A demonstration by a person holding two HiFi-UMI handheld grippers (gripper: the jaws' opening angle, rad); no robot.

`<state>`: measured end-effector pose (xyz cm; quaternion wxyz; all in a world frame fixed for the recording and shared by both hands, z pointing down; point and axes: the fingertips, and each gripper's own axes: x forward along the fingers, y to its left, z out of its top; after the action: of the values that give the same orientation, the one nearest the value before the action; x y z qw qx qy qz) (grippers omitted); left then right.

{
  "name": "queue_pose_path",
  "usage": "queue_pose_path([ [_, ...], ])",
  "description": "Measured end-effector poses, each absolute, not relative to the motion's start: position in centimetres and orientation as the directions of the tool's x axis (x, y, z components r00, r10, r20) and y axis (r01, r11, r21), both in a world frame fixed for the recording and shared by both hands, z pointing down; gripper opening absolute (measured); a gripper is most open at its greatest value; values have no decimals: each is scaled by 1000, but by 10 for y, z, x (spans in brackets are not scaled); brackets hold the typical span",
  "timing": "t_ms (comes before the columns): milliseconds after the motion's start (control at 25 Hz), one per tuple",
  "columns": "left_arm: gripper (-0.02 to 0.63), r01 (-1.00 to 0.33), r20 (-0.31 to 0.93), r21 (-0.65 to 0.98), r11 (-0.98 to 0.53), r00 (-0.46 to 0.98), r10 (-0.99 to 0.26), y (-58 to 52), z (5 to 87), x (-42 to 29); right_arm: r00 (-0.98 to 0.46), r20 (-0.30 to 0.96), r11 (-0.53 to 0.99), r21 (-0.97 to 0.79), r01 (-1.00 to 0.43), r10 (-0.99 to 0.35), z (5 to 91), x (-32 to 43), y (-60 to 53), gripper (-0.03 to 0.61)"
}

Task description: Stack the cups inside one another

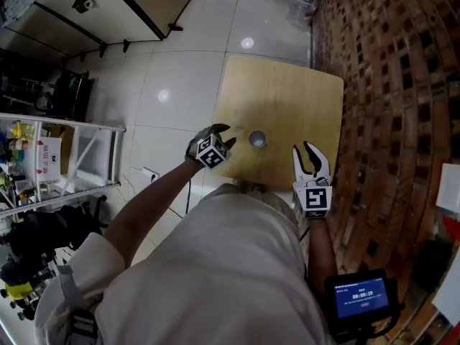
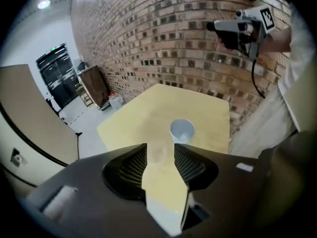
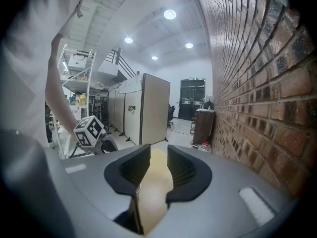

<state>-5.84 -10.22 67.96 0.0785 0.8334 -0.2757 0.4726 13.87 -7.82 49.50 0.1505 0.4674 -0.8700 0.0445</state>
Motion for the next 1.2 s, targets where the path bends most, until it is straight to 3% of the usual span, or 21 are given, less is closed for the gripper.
queue_pose_path([
  [480, 176, -186, 927, -271, -944, 214, -308, -110, 771, -63, -513, 393, 584, 81, -807, -763, 522, 129, -57, 101],
  [800, 164, -84, 931, -306, -948, 181, -317, -109, 792, -66, -481, 428, 554, 56, -831, -765, 534, 125, -49, 101],
  [1200, 92, -20, 927, -331, -943, 181, -329, -104, 806, -59, -447, 458, 528, 60, -847, -768, 547, 128, -40, 101],
])
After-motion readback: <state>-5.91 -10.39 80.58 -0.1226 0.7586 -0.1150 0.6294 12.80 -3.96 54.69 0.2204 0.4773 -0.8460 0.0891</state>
